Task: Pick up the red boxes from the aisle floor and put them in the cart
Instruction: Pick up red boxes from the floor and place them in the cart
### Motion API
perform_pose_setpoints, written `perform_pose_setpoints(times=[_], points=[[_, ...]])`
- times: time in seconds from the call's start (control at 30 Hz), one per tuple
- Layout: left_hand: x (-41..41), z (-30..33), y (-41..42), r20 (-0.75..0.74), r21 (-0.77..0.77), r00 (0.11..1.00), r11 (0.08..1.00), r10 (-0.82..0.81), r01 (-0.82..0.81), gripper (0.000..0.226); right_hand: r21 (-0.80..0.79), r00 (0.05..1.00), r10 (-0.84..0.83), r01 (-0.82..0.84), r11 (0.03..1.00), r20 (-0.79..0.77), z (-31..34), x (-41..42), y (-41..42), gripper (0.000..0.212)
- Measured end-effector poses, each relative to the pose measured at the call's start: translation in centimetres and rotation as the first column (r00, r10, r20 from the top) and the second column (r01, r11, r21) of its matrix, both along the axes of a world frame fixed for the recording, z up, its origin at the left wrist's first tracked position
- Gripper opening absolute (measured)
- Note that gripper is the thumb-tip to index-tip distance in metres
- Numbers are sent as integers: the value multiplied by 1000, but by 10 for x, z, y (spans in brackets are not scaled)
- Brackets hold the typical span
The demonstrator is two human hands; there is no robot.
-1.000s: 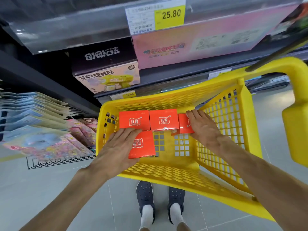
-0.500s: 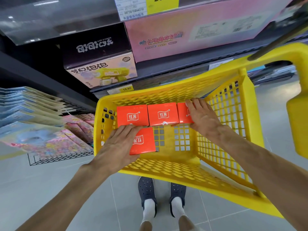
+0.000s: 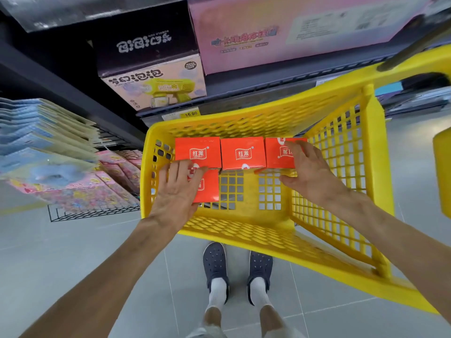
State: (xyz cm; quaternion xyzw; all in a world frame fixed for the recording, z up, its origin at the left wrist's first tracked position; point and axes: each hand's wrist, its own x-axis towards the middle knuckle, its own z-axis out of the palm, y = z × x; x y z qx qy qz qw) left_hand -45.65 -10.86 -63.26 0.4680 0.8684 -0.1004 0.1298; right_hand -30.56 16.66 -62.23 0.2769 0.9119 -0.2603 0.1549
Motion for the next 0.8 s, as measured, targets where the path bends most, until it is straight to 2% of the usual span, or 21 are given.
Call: perform_pose_setpoints(times=[0.1,0.27,0.4,0.6,0.73,0.8], points=[[0,3,0,-25,-56,996,995,83,-84,103,-37,1000,-11,11,999,10,4,8,-4,88],[0,10,1,-13,-107,997,992,70,-71,109,-86,1000,3,-1,996,25,18,20,-7,85],[3,41,7,87,-6,996,1000,4,-3,90,-22,994,102,-101,995,39,54,26,-5,80],[4,163,67,220,245,950,955,-220,164,70,79,976,217,-219,973,27,171,46,11,75],[33,282,123,236,380,885,876,-402,297,83,116,985,171,-167,979,-22,283,87,30,77],[55,331,150,193,439,846,815,-497,379,78,158,995,83,-73,985,-54,337,120,42,78]])
